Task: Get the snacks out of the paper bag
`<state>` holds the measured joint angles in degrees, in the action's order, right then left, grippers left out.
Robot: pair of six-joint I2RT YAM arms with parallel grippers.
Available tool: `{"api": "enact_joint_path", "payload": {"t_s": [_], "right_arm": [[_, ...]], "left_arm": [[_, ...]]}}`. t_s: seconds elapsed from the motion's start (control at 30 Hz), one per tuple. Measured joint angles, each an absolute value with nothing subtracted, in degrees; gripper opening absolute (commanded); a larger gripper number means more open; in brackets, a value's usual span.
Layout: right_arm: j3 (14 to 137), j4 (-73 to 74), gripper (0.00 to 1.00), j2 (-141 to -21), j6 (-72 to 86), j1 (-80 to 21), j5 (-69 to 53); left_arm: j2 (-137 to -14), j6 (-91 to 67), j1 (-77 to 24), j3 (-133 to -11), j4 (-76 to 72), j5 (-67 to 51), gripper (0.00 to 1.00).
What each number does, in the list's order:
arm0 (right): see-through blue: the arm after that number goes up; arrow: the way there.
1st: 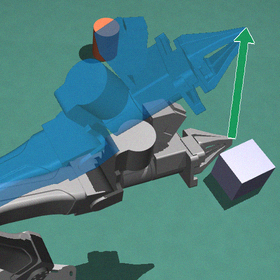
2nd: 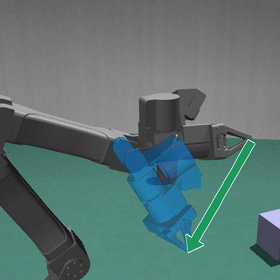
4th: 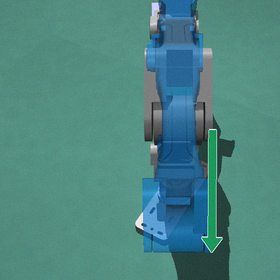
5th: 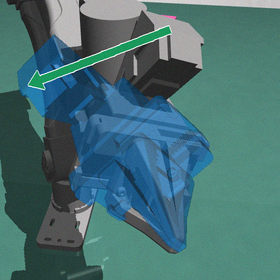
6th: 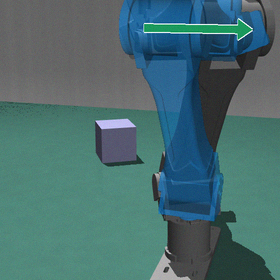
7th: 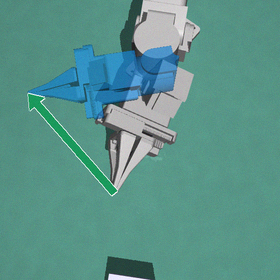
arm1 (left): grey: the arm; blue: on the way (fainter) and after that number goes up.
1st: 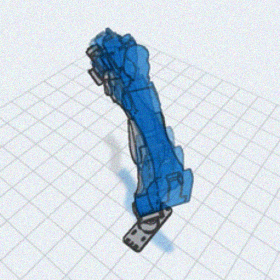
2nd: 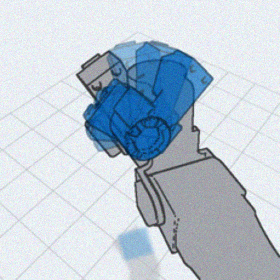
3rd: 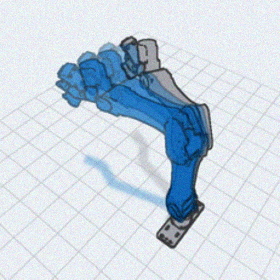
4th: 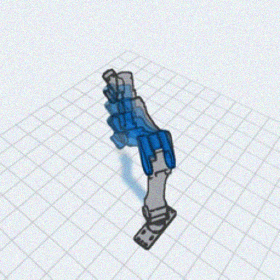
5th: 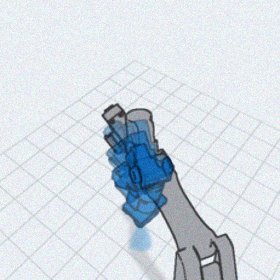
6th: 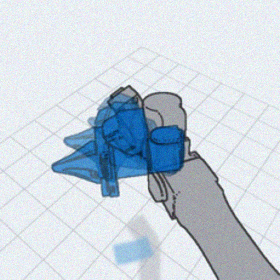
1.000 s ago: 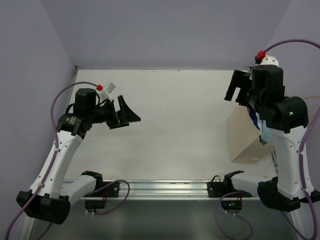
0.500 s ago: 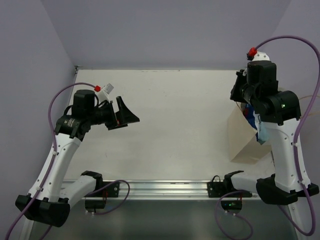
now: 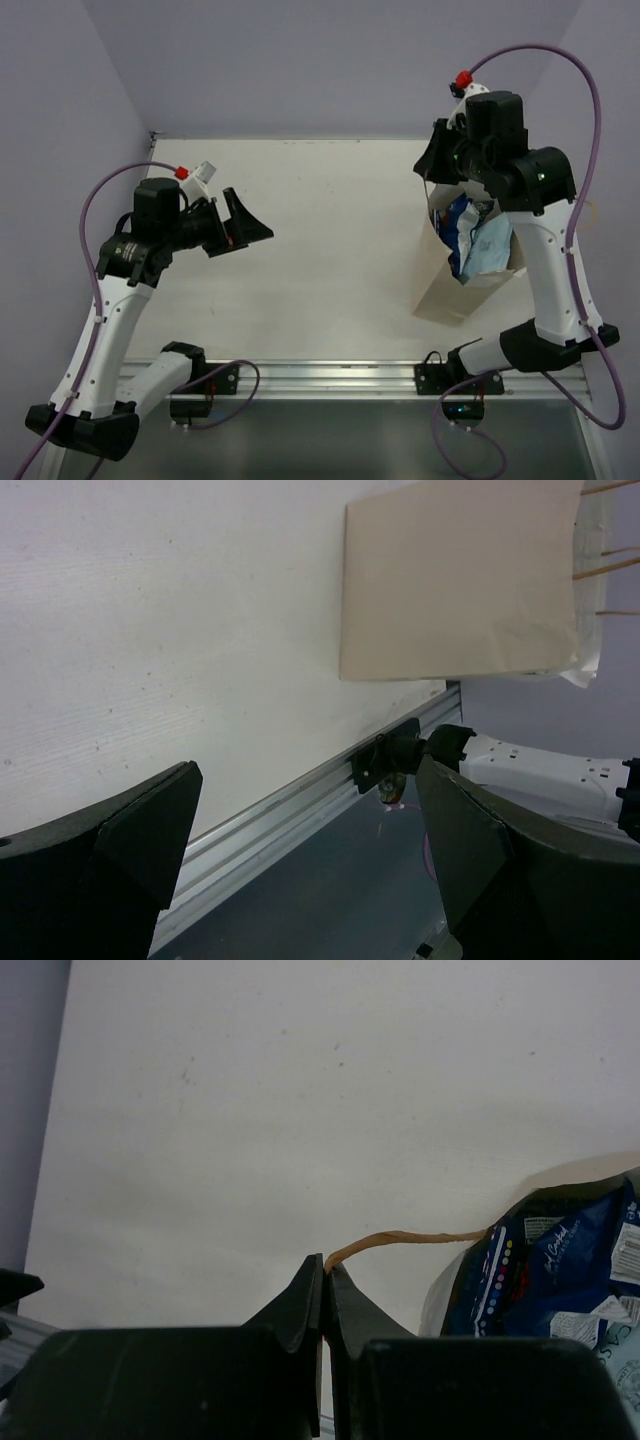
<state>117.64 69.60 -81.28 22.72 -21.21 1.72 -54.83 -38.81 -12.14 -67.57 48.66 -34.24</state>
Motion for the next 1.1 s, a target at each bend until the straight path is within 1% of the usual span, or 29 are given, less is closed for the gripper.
{"api": "enact_joint_path", "payload": {"t_s": [0.3,0.67,0.73,0.77,0.8,0.83,0.87,0.9,0.97,1.0,1.03,1.07,1.1], "right_arm": [[132.29,71.07,0.00,-92.14,24.93,-29.93,-1.32],[136.20,68.58,0.00,-99.70,28.25,-38.68,-4.21],[137.27,68.12,0.07,-101.38,28.64,-40.71,-4.29],[137.51,68.05,0.11,-101.89,28.80,-41.52,-4.29],[137.58,68.03,0.19,-102.45,28.99,-42.30,-4.27],[137.58,68.05,0.24,-102.83,29.28,-42.94,-4.27],[137.58,68.05,0.28,-103.09,29.41,-43.53,-4.29],[137.53,68.05,0.34,-103.15,29.52,-43.94,-4.27],[137.53,68.03,0.42,-103.00,29.56,-44.31,-4.12],[137.36,67.96,0.49,-102.74,29.56,-44.36,-4.01],[137.05,67.92,0.54,-102.48,29.58,-44.34,-3.86],[136.40,67.85,0.55,-101.93,29.52,-44.34,-3.55],[135.61,68.05,0.62,-101.34,29.43,-44.31,-3.11]], "left_arm": [[-53.45,-39.42,-12.14,-71.31,50.46,-33.58,0.98],[-53.32,-39.35,-12.14,-77.78,53.69,-34.06,0.99],[-52.93,-39.35,-12.14,-78.24,53.60,-34.65,0.98],[-52.73,-39.38,-12.14,-78.28,53.47,-34.98,0.95],[-52.45,-39.40,-12.14,-78.28,53.23,-35.42,0.93],[-52.12,-39.40,-12.14,-78.28,52.97,-35.81,0.92],[-51.86,-39.42,-12.14,-78.28,52.73,-36.27,0.92],[-51.59,-39.42,-12.14,-78.28,52.34,-36.82,0.92],[-51.33,-39.55,-12.14,-78.28,51.07,-38.04,0.92],[-51.29,-39.72,-12.14,-78.28,50.50,-38.63,0.92],[-51.37,-39.92,-12.14,-78.28,49.74,-39.29,0.92],[-51.53,-40.03,-12.14,-78.32,48.88,-39.92,0.92],[-51.86,-40.12,-12.14,-78.48,48.25,-40.58,0.92]]}}
